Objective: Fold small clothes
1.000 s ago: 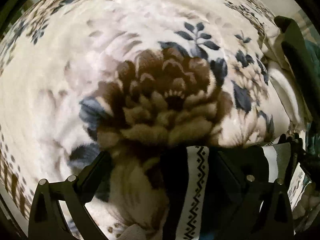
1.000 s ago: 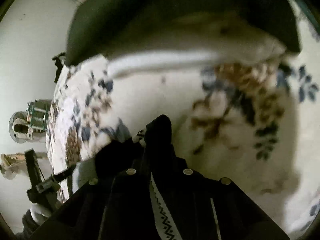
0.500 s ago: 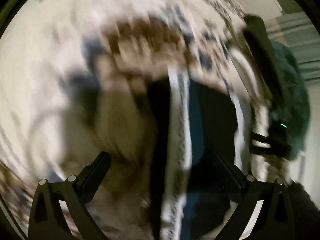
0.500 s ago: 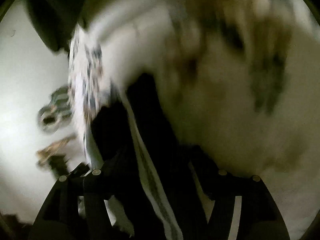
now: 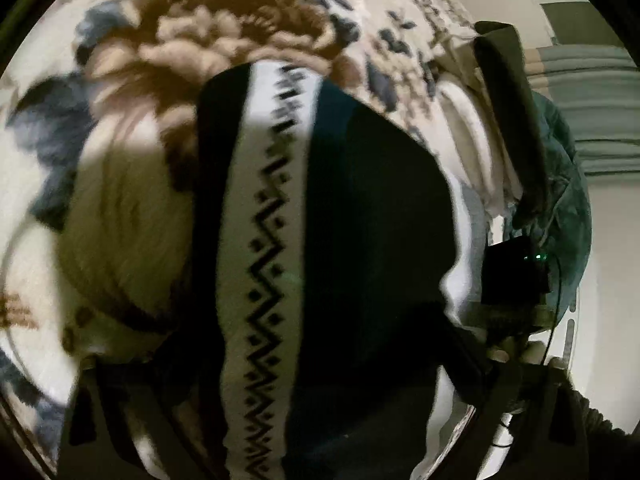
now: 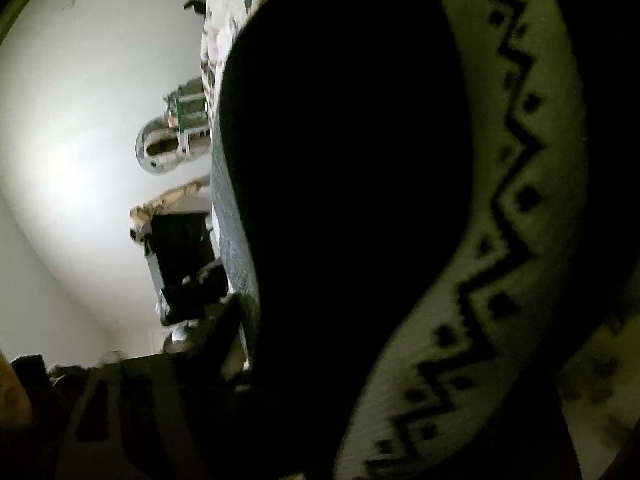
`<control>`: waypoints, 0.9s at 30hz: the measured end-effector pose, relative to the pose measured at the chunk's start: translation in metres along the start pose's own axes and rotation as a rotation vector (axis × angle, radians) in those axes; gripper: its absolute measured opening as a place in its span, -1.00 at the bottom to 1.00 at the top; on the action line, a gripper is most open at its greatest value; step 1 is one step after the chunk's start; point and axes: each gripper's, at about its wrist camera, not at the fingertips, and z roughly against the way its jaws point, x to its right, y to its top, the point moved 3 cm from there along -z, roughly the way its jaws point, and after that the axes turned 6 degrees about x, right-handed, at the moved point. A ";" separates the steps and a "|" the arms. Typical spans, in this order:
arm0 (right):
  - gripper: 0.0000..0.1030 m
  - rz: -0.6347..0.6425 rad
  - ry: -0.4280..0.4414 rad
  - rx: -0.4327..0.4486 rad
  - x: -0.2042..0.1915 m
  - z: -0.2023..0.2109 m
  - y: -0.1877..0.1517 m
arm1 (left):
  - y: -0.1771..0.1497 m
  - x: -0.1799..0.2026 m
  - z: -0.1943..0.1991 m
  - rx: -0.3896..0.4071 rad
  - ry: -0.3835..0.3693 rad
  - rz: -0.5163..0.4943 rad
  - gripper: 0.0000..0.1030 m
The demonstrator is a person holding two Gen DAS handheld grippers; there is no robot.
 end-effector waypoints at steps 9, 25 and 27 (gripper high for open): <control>-0.37 -0.040 0.010 0.228 -0.026 0.040 -0.045 | 0.033 0.049 0.025 -0.029 -0.061 -0.040 -0.57; -0.38 -0.034 -0.037 0.683 -0.143 0.270 0.029 | 0.242 0.311 -0.010 -0.060 -0.132 -0.418 -0.55; -0.38 -0.039 -0.055 0.725 -0.142 0.294 0.056 | 0.270 0.330 -0.038 -0.072 -0.111 -0.445 -0.49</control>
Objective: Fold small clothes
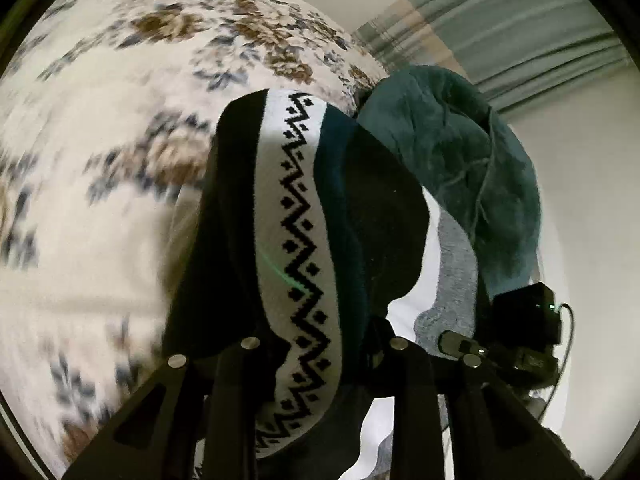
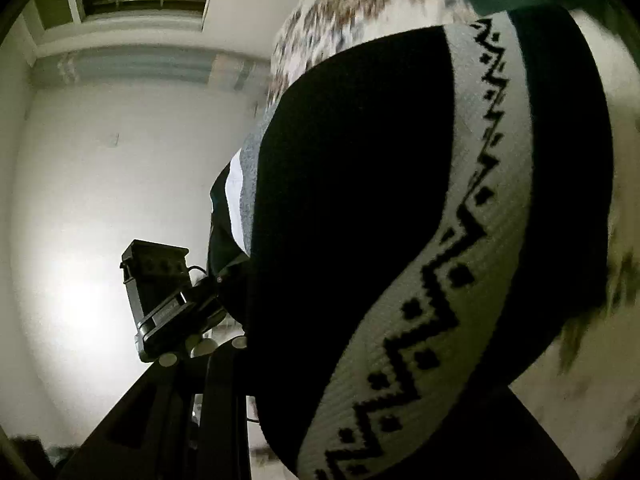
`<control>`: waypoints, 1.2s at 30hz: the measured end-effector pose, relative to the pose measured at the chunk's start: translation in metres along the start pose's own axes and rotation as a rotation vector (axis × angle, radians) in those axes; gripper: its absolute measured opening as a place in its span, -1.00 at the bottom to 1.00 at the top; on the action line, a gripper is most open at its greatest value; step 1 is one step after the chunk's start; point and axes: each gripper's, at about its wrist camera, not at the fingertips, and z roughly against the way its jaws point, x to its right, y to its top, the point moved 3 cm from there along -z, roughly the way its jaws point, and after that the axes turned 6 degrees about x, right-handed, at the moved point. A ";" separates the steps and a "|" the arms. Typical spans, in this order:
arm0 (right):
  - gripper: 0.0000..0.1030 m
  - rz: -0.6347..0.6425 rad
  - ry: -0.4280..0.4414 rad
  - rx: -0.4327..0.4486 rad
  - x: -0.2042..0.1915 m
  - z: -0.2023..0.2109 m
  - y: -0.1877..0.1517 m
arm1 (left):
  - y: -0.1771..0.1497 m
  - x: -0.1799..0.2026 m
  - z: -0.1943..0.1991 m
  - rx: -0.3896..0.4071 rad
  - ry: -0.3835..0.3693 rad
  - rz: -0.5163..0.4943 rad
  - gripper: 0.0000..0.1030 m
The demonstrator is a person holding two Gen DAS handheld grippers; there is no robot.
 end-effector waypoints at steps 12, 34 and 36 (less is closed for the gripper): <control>0.35 -0.201 -0.280 0.150 0.097 0.043 0.065 | 0.035 -0.022 -0.072 -0.086 0.273 -0.160 0.57; 1.00 0.181 -1.049 0.327 -0.034 0.076 -0.036 | -0.057 0.057 0.015 0.058 0.535 -0.343 1.00; 1.00 0.225 -1.081 0.367 -0.063 0.091 -0.054 | -0.066 0.073 0.036 0.074 0.528 -0.349 1.00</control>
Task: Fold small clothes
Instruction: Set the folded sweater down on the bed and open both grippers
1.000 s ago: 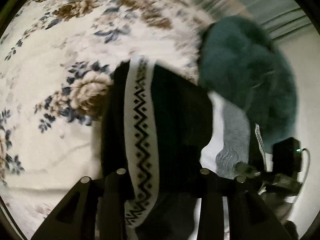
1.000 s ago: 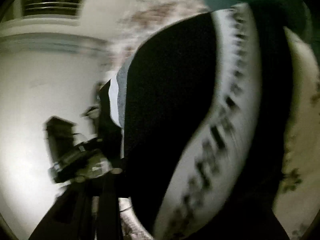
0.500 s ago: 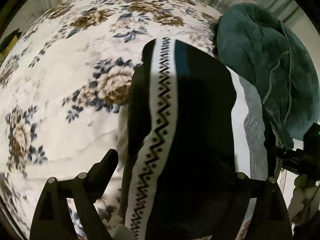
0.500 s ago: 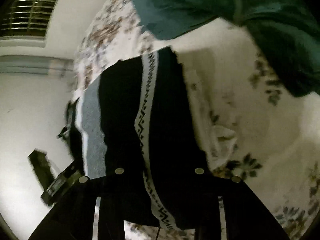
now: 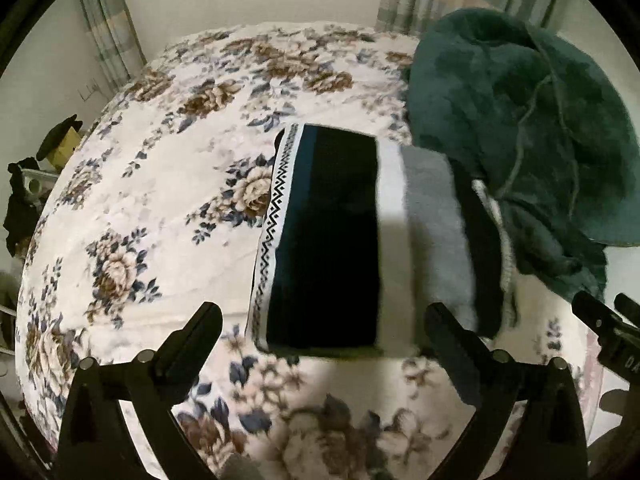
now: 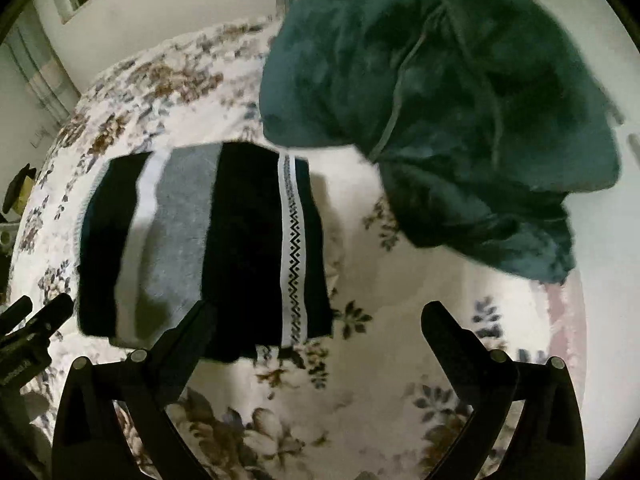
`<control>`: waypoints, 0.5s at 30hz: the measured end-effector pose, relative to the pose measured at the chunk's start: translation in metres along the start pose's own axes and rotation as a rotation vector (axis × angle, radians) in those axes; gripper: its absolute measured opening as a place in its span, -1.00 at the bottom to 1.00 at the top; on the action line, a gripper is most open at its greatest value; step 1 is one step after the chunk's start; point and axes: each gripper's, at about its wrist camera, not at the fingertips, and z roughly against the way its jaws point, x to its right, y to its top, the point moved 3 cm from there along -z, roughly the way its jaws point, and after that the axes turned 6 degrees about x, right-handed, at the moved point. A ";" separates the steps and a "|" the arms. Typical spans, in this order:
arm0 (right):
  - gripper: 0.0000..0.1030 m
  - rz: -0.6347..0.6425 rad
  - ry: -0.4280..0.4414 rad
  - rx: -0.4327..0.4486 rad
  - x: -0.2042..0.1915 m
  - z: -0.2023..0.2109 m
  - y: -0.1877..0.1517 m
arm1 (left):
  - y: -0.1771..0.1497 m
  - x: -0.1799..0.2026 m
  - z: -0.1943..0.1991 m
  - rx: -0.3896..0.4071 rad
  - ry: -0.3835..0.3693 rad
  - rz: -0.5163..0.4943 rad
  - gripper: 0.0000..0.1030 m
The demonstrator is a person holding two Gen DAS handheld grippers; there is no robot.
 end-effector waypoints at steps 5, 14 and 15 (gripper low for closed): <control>1.00 0.065 -0.056 0.118 -0.001 0.093 -0.003 | -0.006 0.009 0.075 0.063 -0.001 -0.010 1.00; 1.00 0.063 -0.049 0.273 0.017 0.257 -0.034 | -0.029 0.025 0.222 0.193 0.012 -0.046 1.00; 1.00 0.065 -0.044 0.288 0.019 0.276 -0.039 | -0.033 0.026 0.238 0.206 0.011 -0.047 1.00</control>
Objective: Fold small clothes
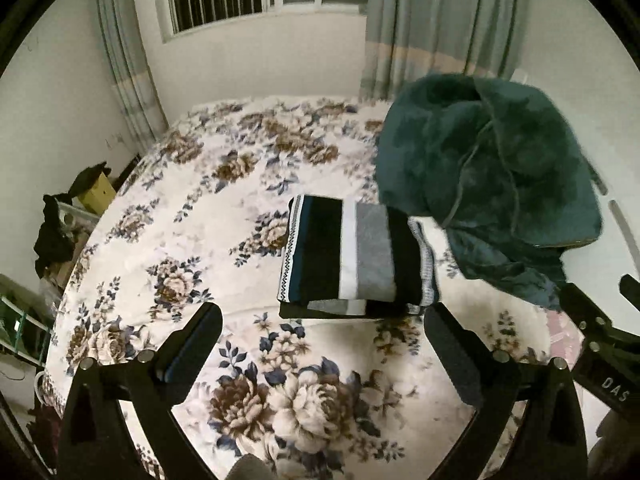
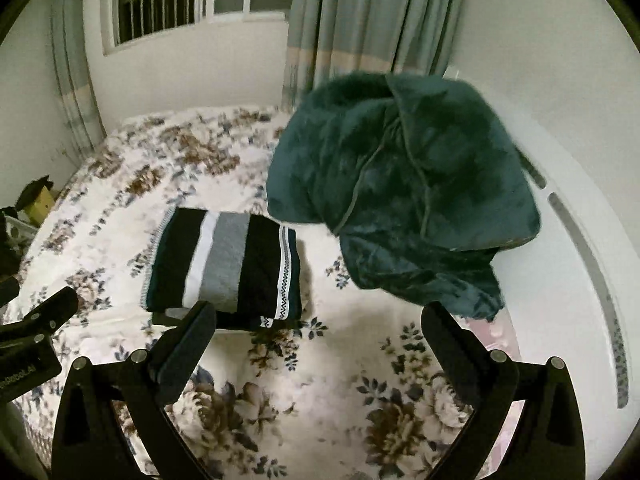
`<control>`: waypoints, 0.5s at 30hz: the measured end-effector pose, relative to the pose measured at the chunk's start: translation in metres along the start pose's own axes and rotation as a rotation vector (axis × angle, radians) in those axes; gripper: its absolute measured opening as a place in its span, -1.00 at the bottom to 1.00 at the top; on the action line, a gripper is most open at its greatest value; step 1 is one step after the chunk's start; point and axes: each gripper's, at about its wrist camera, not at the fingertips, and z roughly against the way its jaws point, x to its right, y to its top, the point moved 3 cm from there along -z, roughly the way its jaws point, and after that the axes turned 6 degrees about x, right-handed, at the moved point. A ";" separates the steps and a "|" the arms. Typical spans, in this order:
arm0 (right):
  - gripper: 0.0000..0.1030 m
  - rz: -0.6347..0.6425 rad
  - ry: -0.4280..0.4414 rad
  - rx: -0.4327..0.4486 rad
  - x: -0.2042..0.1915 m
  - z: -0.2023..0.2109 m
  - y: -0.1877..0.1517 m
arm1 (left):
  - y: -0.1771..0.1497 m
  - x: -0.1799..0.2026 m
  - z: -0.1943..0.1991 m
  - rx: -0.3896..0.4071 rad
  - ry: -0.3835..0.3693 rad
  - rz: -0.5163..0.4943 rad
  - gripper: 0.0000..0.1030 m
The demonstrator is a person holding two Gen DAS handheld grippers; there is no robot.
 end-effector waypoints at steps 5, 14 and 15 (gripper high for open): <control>1.00 -0.010 0.012 0.083 0.016 0.093 0.001 | -0.005 0.009 0.066 0.049 -0.001 -0.004 1.00; 1.00 -0.034 0.023 0.183 0.049 0.216 -0.015 | -0.017 0.015 0.153 0.112 -0.019 0.014 1.00; 1.00 -0.036 0.025 0.189 0.052 0.226 -0.017 | -0.019 0.015 0.161 0.115 -0.025 0.020 1.00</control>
